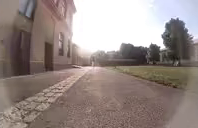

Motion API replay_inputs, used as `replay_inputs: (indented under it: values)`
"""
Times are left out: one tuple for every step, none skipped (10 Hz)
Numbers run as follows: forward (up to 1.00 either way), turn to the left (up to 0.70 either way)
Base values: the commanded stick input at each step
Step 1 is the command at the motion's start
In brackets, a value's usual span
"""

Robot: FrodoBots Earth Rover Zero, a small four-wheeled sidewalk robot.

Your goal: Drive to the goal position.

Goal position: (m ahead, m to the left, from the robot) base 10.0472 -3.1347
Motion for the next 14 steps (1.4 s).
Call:
replay_inputs:
  values:
    - [0.44, 0.02]
    - [0.44, 0.02]
    - [0.44, 0.02]
    - [0.44, 0.02]
    - [0.44, 0.02]
    - [0.44, 0.02]
    - [0.44, 0.02]
    - [0.44, 0.02]
    - [0.44, 0.02]
    - [0.44, 0.02]
    - [0.44, 0.02]
    - [0.44, 0.02]
    - [0.44, 0.02]
    - [0.44, 0.02]
